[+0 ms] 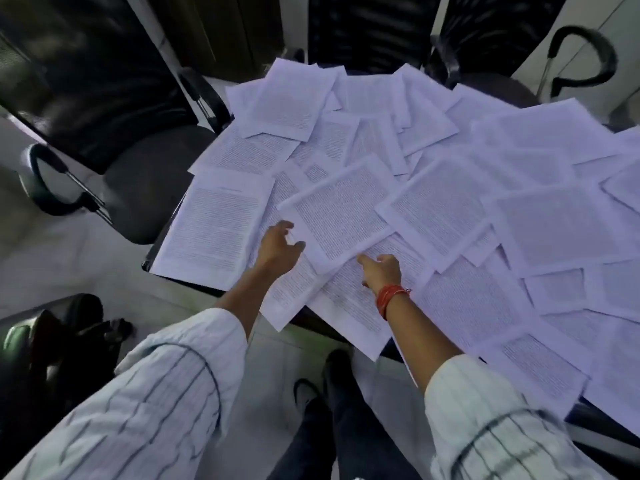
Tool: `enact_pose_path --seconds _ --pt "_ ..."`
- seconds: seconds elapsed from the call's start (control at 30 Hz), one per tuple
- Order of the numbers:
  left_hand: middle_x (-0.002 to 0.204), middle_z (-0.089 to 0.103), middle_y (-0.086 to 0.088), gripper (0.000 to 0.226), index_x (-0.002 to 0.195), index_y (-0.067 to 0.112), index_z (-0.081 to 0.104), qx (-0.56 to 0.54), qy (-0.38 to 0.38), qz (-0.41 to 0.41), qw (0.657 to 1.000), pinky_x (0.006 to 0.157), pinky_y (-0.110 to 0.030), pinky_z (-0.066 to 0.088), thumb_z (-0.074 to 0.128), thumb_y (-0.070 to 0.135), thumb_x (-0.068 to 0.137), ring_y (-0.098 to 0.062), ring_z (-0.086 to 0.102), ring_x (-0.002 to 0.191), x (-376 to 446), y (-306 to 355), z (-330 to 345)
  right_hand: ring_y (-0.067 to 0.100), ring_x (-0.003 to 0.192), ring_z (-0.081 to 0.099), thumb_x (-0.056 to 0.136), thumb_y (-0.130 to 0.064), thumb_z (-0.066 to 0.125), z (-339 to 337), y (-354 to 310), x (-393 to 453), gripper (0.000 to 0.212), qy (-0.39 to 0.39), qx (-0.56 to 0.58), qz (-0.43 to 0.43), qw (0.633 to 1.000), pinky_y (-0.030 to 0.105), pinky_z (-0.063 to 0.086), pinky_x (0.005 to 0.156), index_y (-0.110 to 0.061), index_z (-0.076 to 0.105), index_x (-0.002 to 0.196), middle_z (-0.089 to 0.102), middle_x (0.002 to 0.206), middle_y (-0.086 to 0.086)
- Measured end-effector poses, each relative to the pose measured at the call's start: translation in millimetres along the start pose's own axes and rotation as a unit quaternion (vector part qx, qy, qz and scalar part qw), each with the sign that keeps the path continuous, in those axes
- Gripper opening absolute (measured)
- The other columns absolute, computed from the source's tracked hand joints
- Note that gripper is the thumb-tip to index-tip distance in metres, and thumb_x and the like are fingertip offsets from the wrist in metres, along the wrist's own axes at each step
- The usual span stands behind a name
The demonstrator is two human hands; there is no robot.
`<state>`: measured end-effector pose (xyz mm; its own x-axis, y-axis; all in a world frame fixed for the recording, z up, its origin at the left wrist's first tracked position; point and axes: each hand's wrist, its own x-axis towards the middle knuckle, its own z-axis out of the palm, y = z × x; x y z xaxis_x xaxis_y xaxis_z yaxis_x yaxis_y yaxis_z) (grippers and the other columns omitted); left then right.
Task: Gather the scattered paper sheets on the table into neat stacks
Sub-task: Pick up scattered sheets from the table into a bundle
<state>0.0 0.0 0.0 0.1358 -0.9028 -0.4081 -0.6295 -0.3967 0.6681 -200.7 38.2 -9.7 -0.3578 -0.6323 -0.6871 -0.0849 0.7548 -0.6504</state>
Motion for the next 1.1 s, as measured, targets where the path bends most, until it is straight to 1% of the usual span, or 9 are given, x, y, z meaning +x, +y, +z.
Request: enact_pose_path --seconds 0.13,0.27,0.4,0.53,0.63,0.73,0.8,0.97,1.1 --pt "0.154 0.036 -0.014 0.077 0.149 0.009 0.037 0.101 -0.013 0.047 0.994 0.115 -0.037 0.028 0.076 0.020 0.084 -0.031 0.034 0.143 50.4 8.4 -10.9 0.034 0.094 0.067 0.060 -0.041 0.073 34.5 -19.2 15.9 0.073 0.083 0.039 0.030 0.995 0.047 0.056 0.084 0.002 0.057 0.116 0.068 0.107 0.018" --pt "0.166 0.011 -0.007 0.097 0.157 0.016 0.015 0.206 -0.085 0.025 0.975 0.116 -0.056 0.023 0.074 0.041 0.084 -0.030 0.013 0.152 93.8 16.3 -11.9 0.039 0.107 0.059 0.076 -0.028 0.077 55.4 -38.5 23.5 0.067 0.136 0.029 0.067 0.988 0.047 0.052 0.089 0.001 0.044 0.127 0.057 0.121 0.020" --pt "0.140 0.052 -0.011 0.066 0.144 0.016 0.038 0.267 -0.046 0.044 0.962 0.103 -0.051 0.035 0.064 0.039 0.088 -0.034 0.044 0.132 103.2 27.8 -6.9 0.030 0.090 0.062 0.081 -0.019 0.074 62.7 -44.8 31.8 0.052 0.165 0.079 0.070 0.981 0.036 0.052 0.074 -0.001 0.048 0.122 0.061 0.106 0.012" --pt "0.087 0.065 -0.006 0.014 0.090 0.012 0.064 0.123 -0.088 0.031 0.988 0.066 -0.030 0.044 0.065 0.026 0.086 -0.027 0.065 0.084 98.9 31.6 -15.0 0.025 0.075 0.060 0.089 -0.012 0.063 54.7 -53.8 31.6 0.016 0.225 0.078 0.021 0.971 0.026 0.040 0.063 0.000 0.062 0.099 0.060 0.082 0.006" --pt "0.082 0.065 -0.005 0.016 0.085 0.009 0.068 0.053 -0.193 -0.028 0.979 0.058 -0.025 0.048 0.077 0.020 0.077 -0.017 0.061 0.069 101.0 20.5 -40.6 0.025 0.072 0.060 0.087 -0.013 0.063 55.7 -54.5 27.4 0.017 0.238 0.077 0.024 0.968 0.031 0.050 0.068 0.001 0.065 0.098 0.063 0.083 0.009" --pt "0.094 0.072 -0.011 0.045 0.095 0.003 0.072 0.097 -0.275 -0.048 0.955 0.067 -0.032 0.056 0.083 0.029 0.061 -0.024 0.068 0.082 103.3 0.4 -75.6 0.026 0.091 0.058 0.086 -0.019 0.070 69.6 -47.5 18.7 0.038 0.261 0.034 0.007 0.965 0.033 0.046 0.079 -0.003 0.057 0.119 0.060 0.109 0.010" --pt "0.105 0.069 -0.013 0.053 0.106 0.001 0.070 0.111 -0.266 -0.056 0.956 0.074 -0.035 0.053 0.085 0.026 0.062 -0.028 0.065 0.093 105.9 -19.7 -96.6 0.032 0.107 0.057 0.084 -0.023 0.074 90.8 -43.3 8.8 0.050 0.246 -0.037 -0.039 0.968 0.038 0.045 0.084 -0.005 0.053 0.127 0.056 0.123 0.014" --pt "0.100 0.064 -0.012 0.039 0.104 0.001 0.068 0.031 -0.237 -0.113 0.965 0.075 -0.033 0.049 0.085 0.007 0.069 -0.027 0.058 0.088 108.5 -82.7 -153.6 0.033 0.124 0.044 0.085 -0.032 0.074 182.5 -45.1 -22.2 0.065 0.103 -0.183 -0.128 0.969 0.042 0.042 0.095 -0.005 0.045 0.137 0.049 0.134 0.016" --pt "0.105 0.069 -0.016 0.044 0.103 0.004 0.068 0.056 -0.249 -0.166 0.952 0.077 -0.041 0.056 0.088 0.014 0.065 -0.032 0.065 0.091 107.1 -129.0 -194.9 0.033 0.137 0.030 0.086 -0.040 0.068 246.6 -55.2 -37.2 0.068 0.035 -0.336 -0.191 0.922 0.052 0.037 0.103 -0.014 0.040 0.142 0.034 0.150 0.013"
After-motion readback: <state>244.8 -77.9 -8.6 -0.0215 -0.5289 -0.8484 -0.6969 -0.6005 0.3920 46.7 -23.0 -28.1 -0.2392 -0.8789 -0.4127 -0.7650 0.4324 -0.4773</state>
